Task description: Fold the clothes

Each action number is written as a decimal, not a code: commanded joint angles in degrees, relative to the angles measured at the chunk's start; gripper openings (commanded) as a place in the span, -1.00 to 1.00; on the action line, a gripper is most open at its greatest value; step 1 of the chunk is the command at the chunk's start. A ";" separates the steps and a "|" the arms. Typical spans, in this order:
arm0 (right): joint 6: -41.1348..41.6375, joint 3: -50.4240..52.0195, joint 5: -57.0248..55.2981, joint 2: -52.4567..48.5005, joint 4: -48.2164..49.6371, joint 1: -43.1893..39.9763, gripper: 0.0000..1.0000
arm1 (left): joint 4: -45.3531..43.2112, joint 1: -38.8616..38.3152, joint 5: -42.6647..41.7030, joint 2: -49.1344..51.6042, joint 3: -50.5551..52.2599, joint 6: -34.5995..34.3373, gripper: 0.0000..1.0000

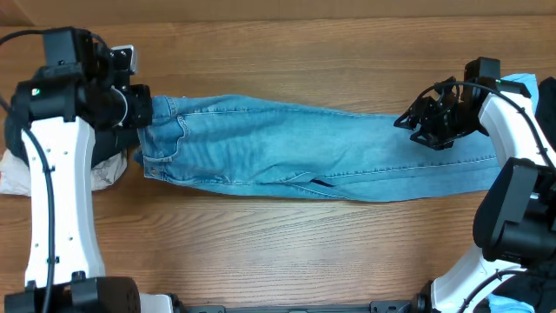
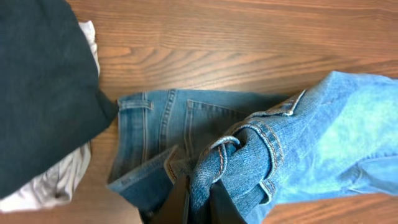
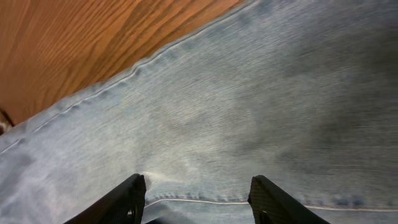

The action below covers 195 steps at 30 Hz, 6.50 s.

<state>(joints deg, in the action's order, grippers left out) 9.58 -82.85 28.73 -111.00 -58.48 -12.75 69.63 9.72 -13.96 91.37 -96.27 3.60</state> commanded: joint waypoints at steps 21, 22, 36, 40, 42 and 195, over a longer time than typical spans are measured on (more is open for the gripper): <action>12.79 1.09 -20.20 -0.24 12.46 -3.48 0.55 | -0.92 0.00 2.54 -0.04 -0.63 -0.13 -0.92; 12.83 1.09 -21.20 -0.79 13.86 -3.76 0.55 | -0.94 0.00 2.54 -0.04 -0.66 -0.15 -0.92; 12.98 0.96 -27.08 -11.37 20.48 -3.98 -0.74 | -0.98 0.00 2.54 -0.04 -0.63 -0.17 -0.92; 12.98 -0.98 -26.10 -9.11 16.59 -4.15 -0.92 | -1.31 0.00 2.51 -0.11 -0.68 -0.74 -0.92; 12.98 -1.53 -26.10 -5.64 14.62 -4.15 -0.92 | -0.94 0.00 2.49 -0.48 -1.01 -1.46 -0.92; 10.43 -12.20 -24.87 -5.77 -25.73 -5.29 0.34 | -4.11 0.00 3.39 2.58 -9.03 -5.27 0.50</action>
<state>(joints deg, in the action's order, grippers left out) 23.07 -96.90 -2.09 -117.71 -84.99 -19.42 65.76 9.74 -10.68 95.46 -103.98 -2.79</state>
